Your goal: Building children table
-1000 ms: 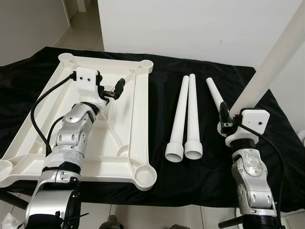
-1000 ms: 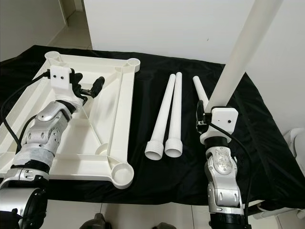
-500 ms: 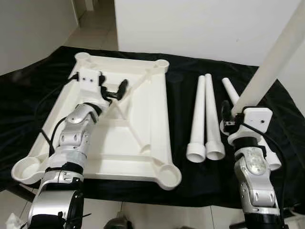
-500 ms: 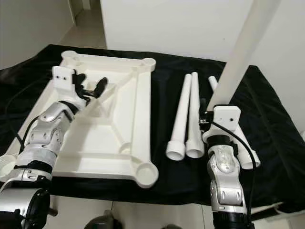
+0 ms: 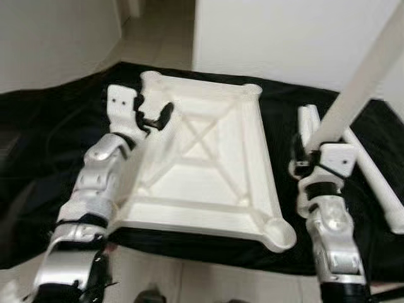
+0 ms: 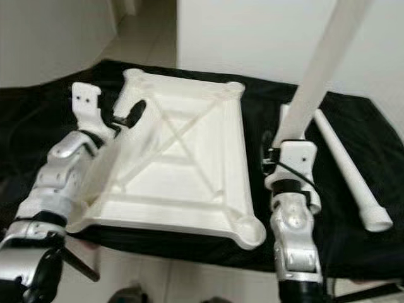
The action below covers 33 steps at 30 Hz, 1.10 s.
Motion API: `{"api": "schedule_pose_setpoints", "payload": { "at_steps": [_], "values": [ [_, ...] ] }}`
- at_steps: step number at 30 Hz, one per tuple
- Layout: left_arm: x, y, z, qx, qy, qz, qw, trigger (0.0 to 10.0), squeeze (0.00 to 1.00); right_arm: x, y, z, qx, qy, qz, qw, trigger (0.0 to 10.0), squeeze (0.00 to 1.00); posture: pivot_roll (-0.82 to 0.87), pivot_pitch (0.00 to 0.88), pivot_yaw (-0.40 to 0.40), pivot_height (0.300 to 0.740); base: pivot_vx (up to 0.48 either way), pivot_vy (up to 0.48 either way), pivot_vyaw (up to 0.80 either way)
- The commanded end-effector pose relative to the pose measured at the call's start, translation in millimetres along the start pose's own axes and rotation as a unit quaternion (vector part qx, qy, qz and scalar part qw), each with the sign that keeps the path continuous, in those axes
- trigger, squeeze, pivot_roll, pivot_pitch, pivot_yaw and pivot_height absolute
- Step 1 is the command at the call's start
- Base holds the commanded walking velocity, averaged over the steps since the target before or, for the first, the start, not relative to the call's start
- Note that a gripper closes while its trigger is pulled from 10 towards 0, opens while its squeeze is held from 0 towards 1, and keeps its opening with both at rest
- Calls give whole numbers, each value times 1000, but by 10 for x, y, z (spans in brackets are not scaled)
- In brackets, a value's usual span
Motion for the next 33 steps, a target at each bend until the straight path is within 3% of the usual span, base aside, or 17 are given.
{"api": "schedule_pose_setpoints", "payload": {
  "at_steps": [1, 7, 14, 33],
  "values": [
    [-45, -164, -47, -36, 7, -16, 999, 10000, 0, -11, -98, 3, -17, 0, 7, 1000, 10000, 0, 63, 0, -38, 740, 0, 0, 0],
    [-52, -262, -22, -80, 9, -39, 996, 10000, 0, -16, -141, 11, -29, 0, 4, 1000, 10000, 0, 62, 11, -38, 740, 0, 0, 0],
    [-49, -289, -48, -86, 8, -23, 996, 10000, 0, -47, -146, 7, -28, 10, 6, 1000, 10000, 0, 55, 16, -34, 740, 0, 0, 0],
    [-7, -237, -59, -62, -10, -9, 998, 10000, 0, -82, -153, -30, -28, 20, 11, 999, 10000, 0, 59, 0, -40, 740, 0, 0, -777]
  ]
}}
Point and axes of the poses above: a point about 5 cm out from each wrist's last joint towards the gripper, its own z axis pointing back from the gripper into the wrist, its own x axis along the axis of the wrist's last joint, y = z × x, the point moved 3 cm from there along -z, pointing out of the wrist towards the gripper, and after that the axes turned 13 degrees about z, right-handed, at the moved point
